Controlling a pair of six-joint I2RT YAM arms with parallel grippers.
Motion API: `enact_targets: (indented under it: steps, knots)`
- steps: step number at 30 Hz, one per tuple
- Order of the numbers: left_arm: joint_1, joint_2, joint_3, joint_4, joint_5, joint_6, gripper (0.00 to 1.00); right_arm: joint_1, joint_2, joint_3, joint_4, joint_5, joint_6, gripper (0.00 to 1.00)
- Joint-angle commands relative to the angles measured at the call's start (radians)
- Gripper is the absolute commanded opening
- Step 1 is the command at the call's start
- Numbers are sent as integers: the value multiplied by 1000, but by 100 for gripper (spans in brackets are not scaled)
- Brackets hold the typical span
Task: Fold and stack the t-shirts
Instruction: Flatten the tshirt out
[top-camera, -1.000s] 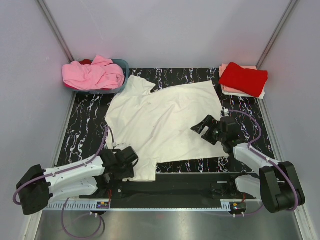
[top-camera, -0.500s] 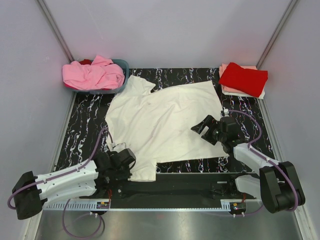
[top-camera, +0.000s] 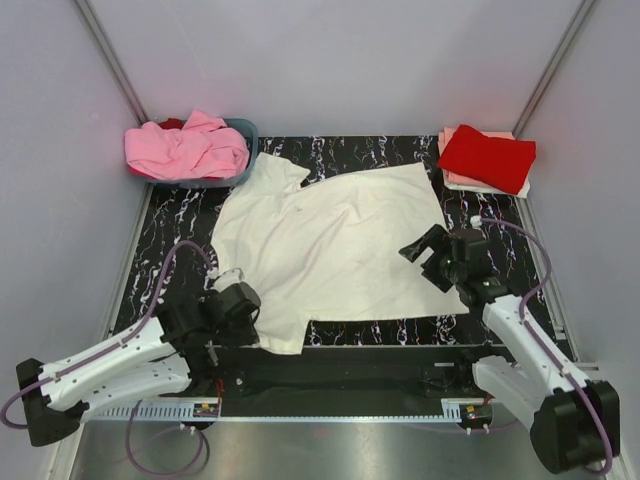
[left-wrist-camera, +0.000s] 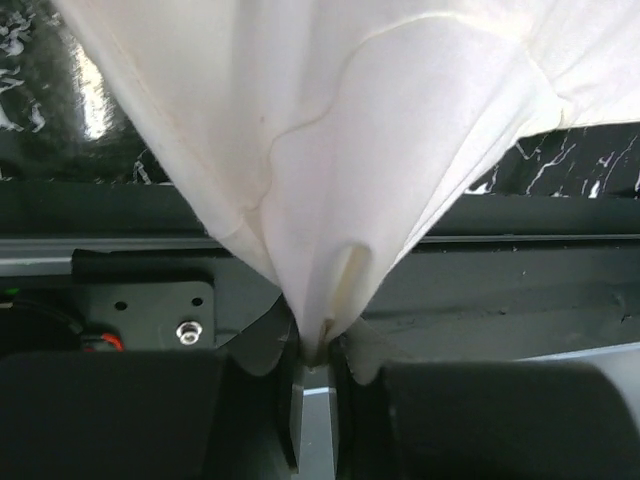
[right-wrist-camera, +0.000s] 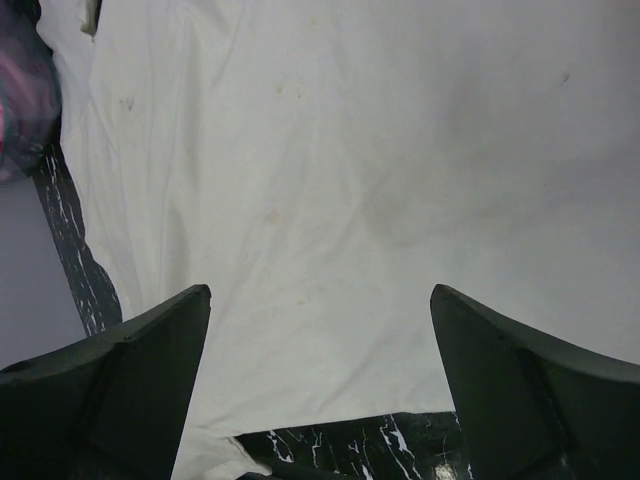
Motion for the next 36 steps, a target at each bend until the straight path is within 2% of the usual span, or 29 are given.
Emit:
enact_targets:
  steps: [1,6,8,15,17,18,19,22,28,33,36]
  knots:
    - [-4,-46,3,-74,-5,-19,16,-4,-94,65,-254,137,51,99]
    - [-4,-70,-57,-13,38,-39,32,-4,-157,43,-305,142,59,100]
    - [-4,-70,-69,1,52,-42,34,-2,-163,26,-314,142,62,100]
    - [-4,-85,-148,50,76,-63,18,-4,-168,12,-326,166,63,100]
    - [-5,-80,-149,50,85,-62,25,-4,-149,29,-362,205,63,100]
    - [-8,-77,-149,41,89,-60,33,-4,-125,33,-369,212,60,100]
    - [-13,-73,-148,34,86,-62,47,-4,-113,39,-377,216,48,100]
    - [-43,-31,-146,13,66,-74,62,-5,-71,46,-363,217,39,100]
    - [-174,220,-108,33,20,-128,68,-4,-59,16,-300,174,45,100]
    - [-188,375,-100,140,16,-94,75,-4,-56,7,-280,156,36,100]
    - [-185,434,-90,177,-29,-69,75,-4,-65,4,-276,154,24,100]
